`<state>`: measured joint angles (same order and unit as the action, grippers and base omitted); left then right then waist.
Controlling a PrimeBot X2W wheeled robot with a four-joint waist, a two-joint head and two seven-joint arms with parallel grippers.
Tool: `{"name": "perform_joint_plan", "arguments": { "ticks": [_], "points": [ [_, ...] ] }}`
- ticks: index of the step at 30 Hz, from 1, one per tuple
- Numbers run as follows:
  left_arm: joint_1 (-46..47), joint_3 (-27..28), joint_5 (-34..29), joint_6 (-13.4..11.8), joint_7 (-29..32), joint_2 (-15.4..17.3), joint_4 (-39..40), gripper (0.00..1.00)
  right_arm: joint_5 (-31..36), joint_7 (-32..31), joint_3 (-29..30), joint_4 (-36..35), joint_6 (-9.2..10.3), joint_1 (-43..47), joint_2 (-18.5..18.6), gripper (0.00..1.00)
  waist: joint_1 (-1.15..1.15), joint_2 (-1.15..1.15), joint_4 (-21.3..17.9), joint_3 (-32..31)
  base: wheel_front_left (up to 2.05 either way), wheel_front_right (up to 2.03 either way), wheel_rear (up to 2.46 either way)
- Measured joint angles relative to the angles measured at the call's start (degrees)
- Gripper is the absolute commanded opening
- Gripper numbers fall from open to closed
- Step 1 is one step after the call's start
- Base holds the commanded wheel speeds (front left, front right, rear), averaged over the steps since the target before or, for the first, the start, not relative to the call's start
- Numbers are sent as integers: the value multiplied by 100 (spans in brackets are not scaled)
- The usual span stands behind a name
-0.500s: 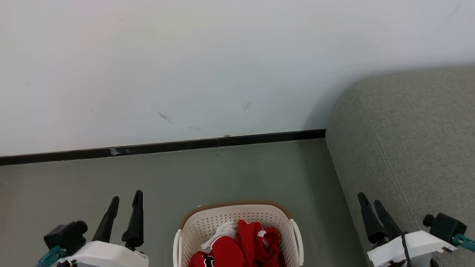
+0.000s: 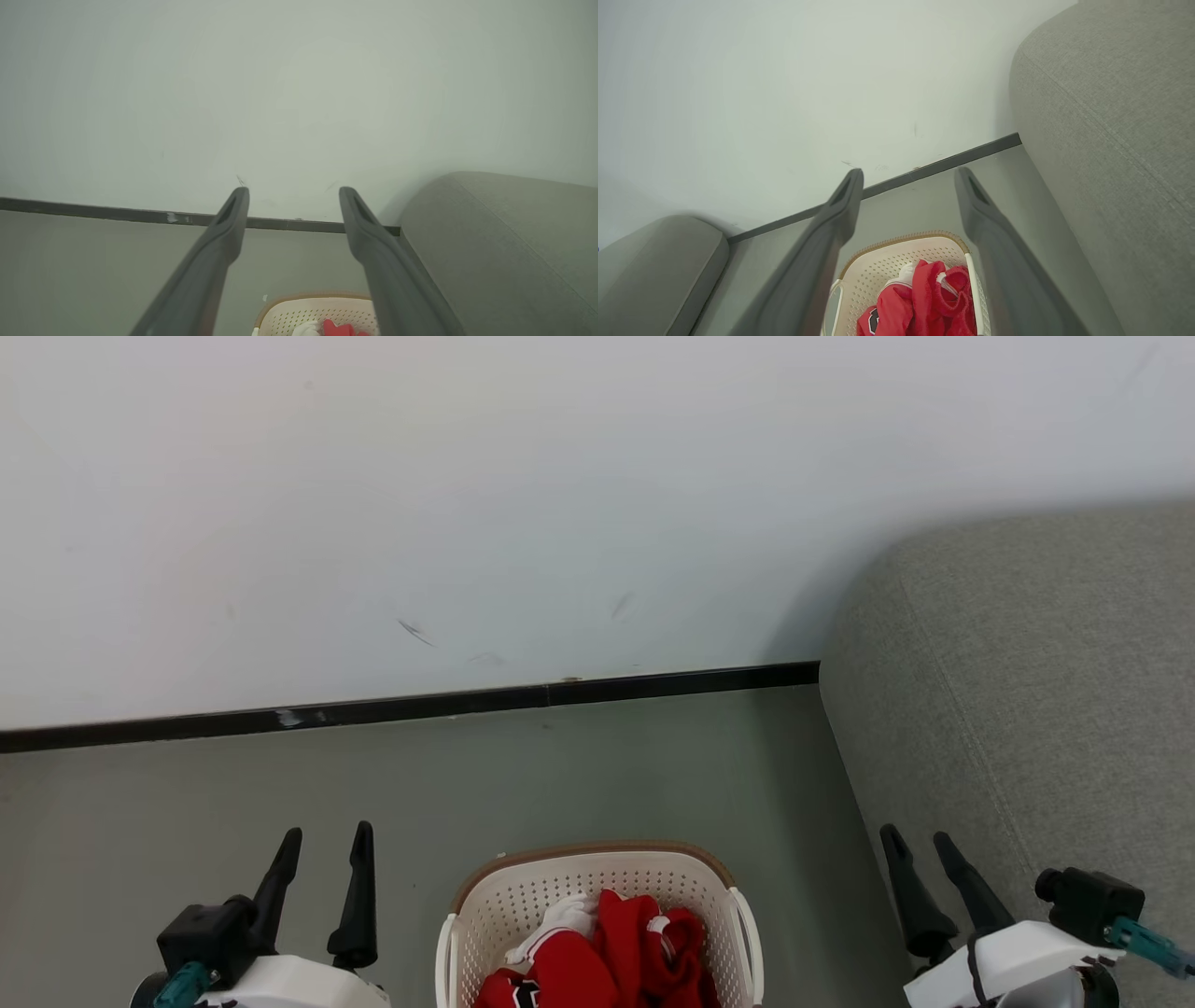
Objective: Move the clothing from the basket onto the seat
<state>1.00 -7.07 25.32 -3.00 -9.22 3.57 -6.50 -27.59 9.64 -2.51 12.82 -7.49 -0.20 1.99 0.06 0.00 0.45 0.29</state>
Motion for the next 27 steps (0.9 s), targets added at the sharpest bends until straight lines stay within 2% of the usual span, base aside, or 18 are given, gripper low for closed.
{"name": "perform_joint_plan", "arguments": {
  "ticks": [13,24,27],
  "points": [
    [-80,-89,-864,-291,-276,-9,-132,100,1082,237,-91,-7,0,7,8,100,-2,0,12,-94,0,0,0],
    [-146,-129,-1739,-444,-504,0,-267,100,2035,455,-196,32,0,109,14,100,-3,0,37,-197,0,0,0],
    [-146,-129,-1782,-445,-505,-1,-294,100,2061,456,-201,35,0,112,14,100,-3,0,37,-212,0,0,0]
  ]
}}
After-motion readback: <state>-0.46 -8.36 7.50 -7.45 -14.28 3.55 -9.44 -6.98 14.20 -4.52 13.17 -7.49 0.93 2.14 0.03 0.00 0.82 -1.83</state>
